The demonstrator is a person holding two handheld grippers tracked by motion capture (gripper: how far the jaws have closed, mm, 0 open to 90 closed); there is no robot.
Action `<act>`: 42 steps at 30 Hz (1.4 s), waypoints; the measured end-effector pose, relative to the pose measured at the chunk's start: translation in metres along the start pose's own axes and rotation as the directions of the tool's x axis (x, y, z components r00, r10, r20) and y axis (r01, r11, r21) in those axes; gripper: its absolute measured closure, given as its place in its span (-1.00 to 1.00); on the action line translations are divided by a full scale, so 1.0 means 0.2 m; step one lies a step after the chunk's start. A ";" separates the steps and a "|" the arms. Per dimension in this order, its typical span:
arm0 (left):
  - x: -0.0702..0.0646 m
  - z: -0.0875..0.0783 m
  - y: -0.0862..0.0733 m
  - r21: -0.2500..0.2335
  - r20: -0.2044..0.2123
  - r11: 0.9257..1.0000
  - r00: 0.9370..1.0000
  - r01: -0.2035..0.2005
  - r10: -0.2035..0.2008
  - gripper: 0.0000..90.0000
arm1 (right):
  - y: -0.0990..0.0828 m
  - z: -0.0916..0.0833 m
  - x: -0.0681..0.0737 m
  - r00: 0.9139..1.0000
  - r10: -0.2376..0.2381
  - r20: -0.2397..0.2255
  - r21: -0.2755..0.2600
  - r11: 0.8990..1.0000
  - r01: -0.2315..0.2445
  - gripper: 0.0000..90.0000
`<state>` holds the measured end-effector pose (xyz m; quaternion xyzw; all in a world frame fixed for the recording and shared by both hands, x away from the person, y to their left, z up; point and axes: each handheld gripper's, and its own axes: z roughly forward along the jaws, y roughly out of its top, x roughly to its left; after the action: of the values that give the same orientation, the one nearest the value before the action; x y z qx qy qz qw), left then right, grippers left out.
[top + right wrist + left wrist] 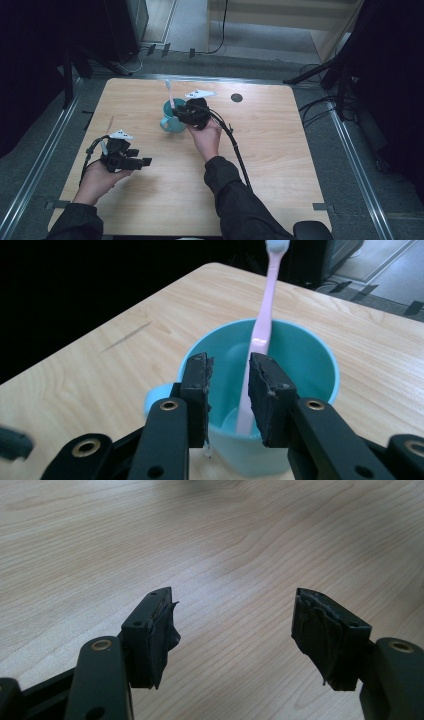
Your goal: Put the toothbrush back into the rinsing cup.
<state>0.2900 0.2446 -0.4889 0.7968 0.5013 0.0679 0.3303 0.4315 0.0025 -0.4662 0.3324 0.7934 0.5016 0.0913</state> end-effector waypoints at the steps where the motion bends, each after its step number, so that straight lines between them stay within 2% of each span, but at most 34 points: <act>1: 0.00 0.00 0.00 0.000 0.001 1.000 1.000 0.000 0.000 -0.26 | 0.00 -0.01 0.01 1.000 -0.010 -0.002 0.003 1.000 0.010 0.54; 5: 0.00 0.01 0.00 0.006 -0.001 1.000 1.000 0.003 -0.003 -0.26 | -0.01 -0.05 0.01 0.998 -0.023 -0.054 0.044 0.999 0.026 0.47; 8: 0.00 0.01 0.00 0.012 -0.001 1.000 1.000 -0.003 0.003 -0.26 | -0.03 -0.10 0.01 0.997 -0.030 -0.072 0.062 0.997 0.035 0.46; 10: 0.00 0.02 0.01 0.012 -0.002 1.000 1.000 -0.002 0.002 -0.26 | -0.03 -0.13 0.00 0.997 -0.038 -0.069 0.075 0.996 0.044 0.45; 17: 0.00 0.03 0.01 0.022 -0.002 1.000 1.000 -0.006 0.006 -0.26 | -0.05 -0.24 -0.01 0.995 -0.056 -0.078 0.071 0.996 0.061 0.39; 25: 0.01 0.03 0.01 0.022 -0.008 1.000 1.000 -0.009 0.009 -0.27 | -0.10 -0.35 -0.04 0.995 -0.060 -0.083 0.109 0.992 0.069 0.37; 35: 0.01 0.05 0.03 0.010 -0.008 1.000 1.000 -0.028 0.028 -0.27 | -0.18 -0.45 -0.03 0.992 -0.091 -0.089 0.175 0.979 0.106 0.31; 40: 0.01 0.06 0.04 0.010 -0.001 0.999 0.999 -0.035 0.035 -0.28 | -0.23 -0.51 -0.05 0.992 -0.091 -0.091 0.189 0.976 0.107 0.31; 42: 0.00 0.06 0.05 0.007 0.003 0.999 0.999 -0.037 0.037 -0.28 | -0.25 -0.54 -0.05 0.993 -0.073 -0.098 0.192 0.977 0.091 0.31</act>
<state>0.3025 0.2367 -0.4930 0.8072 0.4861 0.0714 0.3270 0.3664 -0.0970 -0.4594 0.2837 0.8552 0.4316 0.0427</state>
